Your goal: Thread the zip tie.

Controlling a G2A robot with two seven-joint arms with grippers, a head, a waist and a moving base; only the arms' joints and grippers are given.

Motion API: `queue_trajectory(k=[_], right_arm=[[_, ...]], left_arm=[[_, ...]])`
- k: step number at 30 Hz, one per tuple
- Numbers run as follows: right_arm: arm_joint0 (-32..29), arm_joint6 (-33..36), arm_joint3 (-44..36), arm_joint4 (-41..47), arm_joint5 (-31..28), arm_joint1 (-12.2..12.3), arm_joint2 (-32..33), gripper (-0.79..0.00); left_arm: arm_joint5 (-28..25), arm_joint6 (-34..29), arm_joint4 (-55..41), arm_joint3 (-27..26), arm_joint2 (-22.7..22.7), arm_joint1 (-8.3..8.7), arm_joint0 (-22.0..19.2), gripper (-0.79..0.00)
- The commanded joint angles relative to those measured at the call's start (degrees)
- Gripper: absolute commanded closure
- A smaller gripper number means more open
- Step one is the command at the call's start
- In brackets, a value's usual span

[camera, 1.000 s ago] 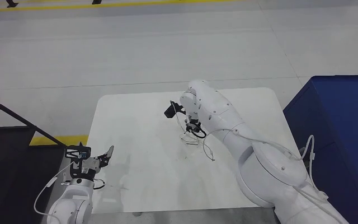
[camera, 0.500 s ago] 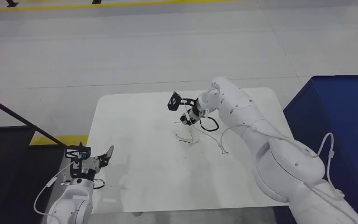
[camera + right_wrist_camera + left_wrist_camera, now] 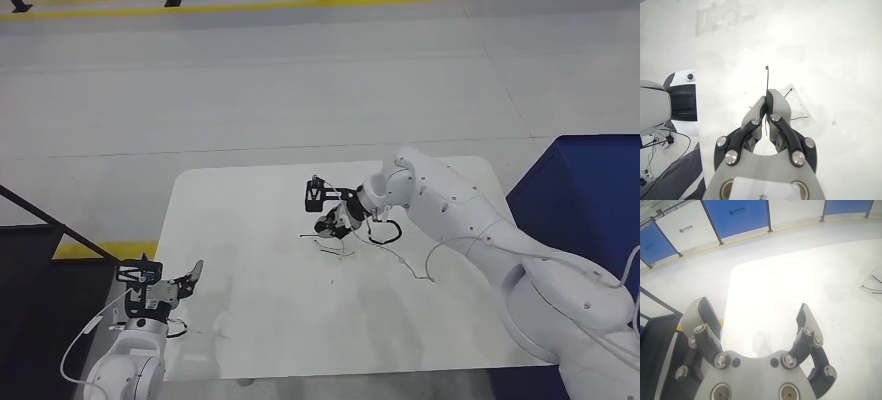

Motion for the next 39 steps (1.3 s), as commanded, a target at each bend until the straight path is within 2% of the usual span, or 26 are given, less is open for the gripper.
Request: queue_trajectory(k=[1,2,3,5,8,9,23,24,26,28,29,31,33,39], right_arm=[[-1.0,-0.3,-2.2,-0.4,0.0,0.0,0.0,0.000],[-1.6,-0.2,-4.7,0.7,0.0,0.1,0.0,0.000],[-1.7,0.0,-6.2,2.3,0.0,0.5,0.2,0.000],[-2.0,0.0,-9.5,6.1,0.0,1.8,0.1,0.000],[-2.7,0.0,-16.0,13.1,0.0,5.1,0.0,0.000],[-3.0,0.0,-17.3,14.9,0.0,5.9,0.0,0.000],[-3.0,0.0,-17.3,14.9,0.0,5.9,0.0,0.000],[-3.3,-0.4,-18.0,14.1,0.1,5.9,0.1,0.000],[-3.8,-0.6,-19.6,11.5,0.0,5.9,0.2,0.000],[-3.9,-0.2,-19.8,9.9,0.0,6.0,0.4,0.000],[-3.8,-0.1,-20.8,9.2,0.0,6.0,0.5,0.000],[-4.1,-0.2,-21.9,9.4,0.0,6.3,1.0,0.000],[-3.7,0.0,-21.9,8.1,0.1,6.6,1.3,0.000],[-3.7,0.0,-21.9,8.1,0.1,6.6,1.3,0.000]], left_arm=[[0.0,0.0,0.0,0.0,0.0,0.00,0.0,-0.785],[-0.5,-0.3,-0.1,0.1,0.1,0.01,0.1,-0.785],[-3.1,-2.5,-2.1,-0.2,0.0,0.07,0.2,-0.785],[-12.5,-11.4,-8.6,-1.9,-1.9,0.58,0.7,-0.785],[-27.6,-27.3,-22.9,-4.0,-6.8,1.75,1.4,-0.785],[-30.2,-30.7,-26.0,-4.3,-8.0,2.03,1.4,-0.785],[-30.2,-30.7,-26.0,-4.3,-8.0,2.03,1.4,-0.785],[-30.4,-29.7,-27.2,-4.5,-7.8,1.97,1.4,-0.785],[-34.4,-25.0,-33.5,-5.1,-8.6,1.88,2.4,-0.785],[-36.3,-17.0,-27.4,-6.8,-11.0,1.85,4.0,-0.785],[-37.0,-12.6,-22.2,-7.5,-10.5,1.71,5.7,-0.785],[-39.2,-6.3,-17.8,-8.1,-8.8,1.47,8.7,-0.785],[-42.2,-5.7,-17.7,-8.0,-8.4,1.57,10.4,-0.785],[-42.2,-5.7,-17.7,-8.0,-8.4,1.57,10.4,-0.785]])
